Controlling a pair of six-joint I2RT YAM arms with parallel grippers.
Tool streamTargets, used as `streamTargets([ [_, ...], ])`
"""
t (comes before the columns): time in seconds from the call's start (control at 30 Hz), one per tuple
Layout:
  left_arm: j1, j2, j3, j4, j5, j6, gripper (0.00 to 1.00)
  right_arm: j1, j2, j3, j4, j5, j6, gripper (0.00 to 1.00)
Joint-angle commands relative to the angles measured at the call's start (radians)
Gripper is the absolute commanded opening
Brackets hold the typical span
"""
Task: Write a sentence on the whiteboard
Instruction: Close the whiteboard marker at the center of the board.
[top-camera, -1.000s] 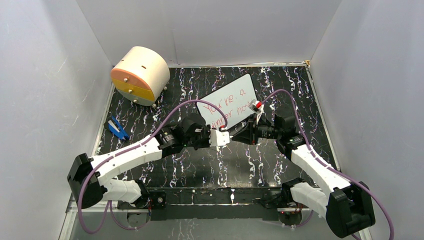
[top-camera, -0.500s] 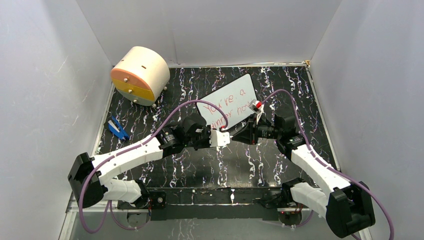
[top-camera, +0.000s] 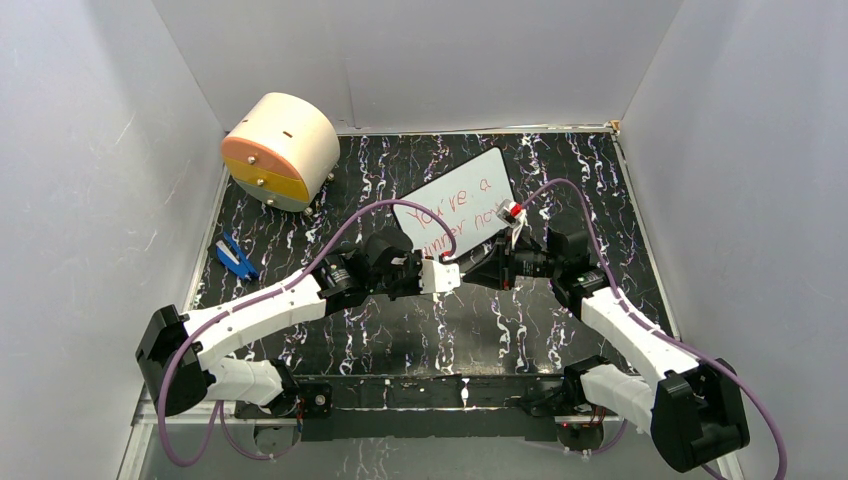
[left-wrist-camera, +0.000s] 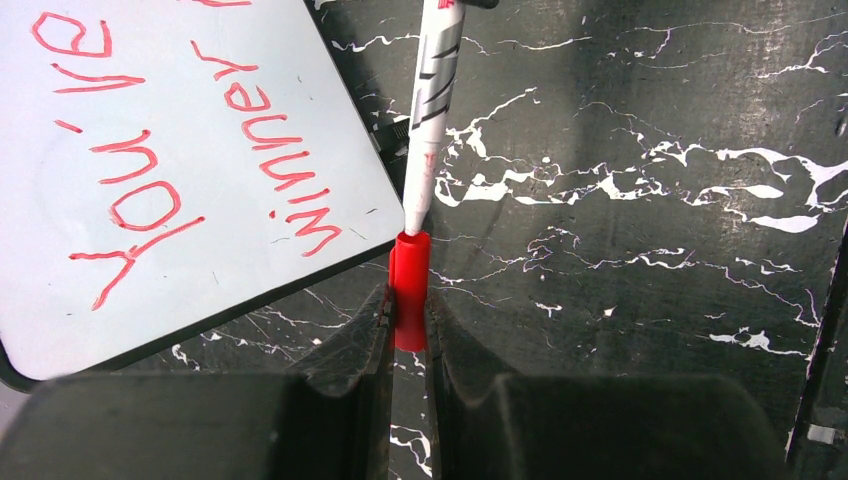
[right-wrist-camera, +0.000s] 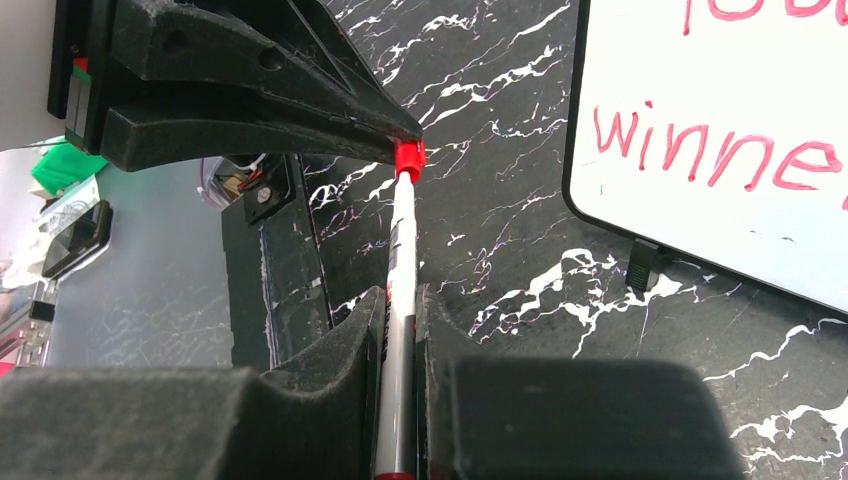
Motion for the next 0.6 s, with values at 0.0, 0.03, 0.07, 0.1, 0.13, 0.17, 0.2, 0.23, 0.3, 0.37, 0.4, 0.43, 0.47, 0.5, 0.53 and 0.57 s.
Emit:
streamTargets([
  [0.0, -0.005, -0.023, 0.037, 0.006, 0.01, 0.002, 0.0, 0.007, 0.003, 0.046, 0.026, -0.021, -0.006, 0.0],
  [0.03, -0.005, -0.025, 0.037, 0.008, 0.012, 0.002, 0.0, 0.007, 0.006, 0.046, 0.026, -0.02, -0.006, 0.0],
  [0.07, -0.005, -0.026, 0.037, 0.008, 0.012, 0.002, 0.0, 0.006, 0.007, 0.046, 0.028, -0.019, -0.006, 0.0],
  [0.1, -0.005, -0.026, 0.037, 0.008, 0.012, 0.002, 0.0, 0.006, 0.008, 0.045, 0.028, -0.016, -0.006, 0.0],
  [0.13, -0.005, -0.025, 0.039, 0.007, 0.014, 0.003, 0.0, 0.006, 0.012, 0.044, 0.028, -0.014, -0.007, 0.0],
  [0.17, -0.005, -0.024, 0.04, 0.006, 0.016, 0.004, 0.0, 0.006, 0.014, 0.046, 0.028, -0.015, -0.006, 0.0],
  [0.2, -0.005, -0.024, 0.039, 0.006, 0.022, 0.004, 0.0, 0.006, 0.015, 0.045, 0.03, -0.015, -0.005, 0.0],
  [0.23, -0.007, -0.024, 0.039, 0.007, 0.027, 0.005, 0.0, 0.007, 0.018, 0.045, 0.032, -0.015, -0.005, 0.0],
  [0.3, -0.008, -0.022, 0.041, 0.007, 0.036, 0.005, 0.0, 0.008, 0.021, 0.042, 0.037, -0.015, -0.004, 0.0],
  [0.37, -0.013, -0.018, 0.046, 0.003, 0.041, 0.005, 0.0, 0.009, 0.026, 0.042, 0.041, -0.015, -0.002, 0.0],
  [0.4, -0.015, -0.019, 0.046, 0.004, 0.044, 0.004, 0.0, 0.009, 0.03, 0.043, 0.041, -0.014, -0.002, 0.0],
  [0.43, -0.018, -0.021, 0.048, 0.003, 0.047, 0.005, 0.0, 0.011, 0.034, 0.044, 0.041, -0.014, -0.001, 0.0],
  [0.47, -0.021, -0.024, 0.048, 0.003, 0.05, 0.005, 0.0, 0.012, 0.037, 0.044, 0.043, -0.015, 0.0, 0.0],
  [0.5, -0.025, -0.026, 0.047, 0.002, 0.051, 0.006, 0.0, 0.014, 0.039, 0.045, 0.045, -0.016, 0.001, 0.0],
  [0.53, -0.028, -0.028, 0.048, 0.001, 0.051, 0.009, 0.0, 0.015, 0.041, 0.046, 0.049, -0.019, 0.003, 0.0],
  [0.57, -0.03, -0.03, 0.048, 0.0, 0.049, 0.012, 0.0, 0.017, 0.046, 0.046, 0.054, -0.024, 0.006, 0.0],
])
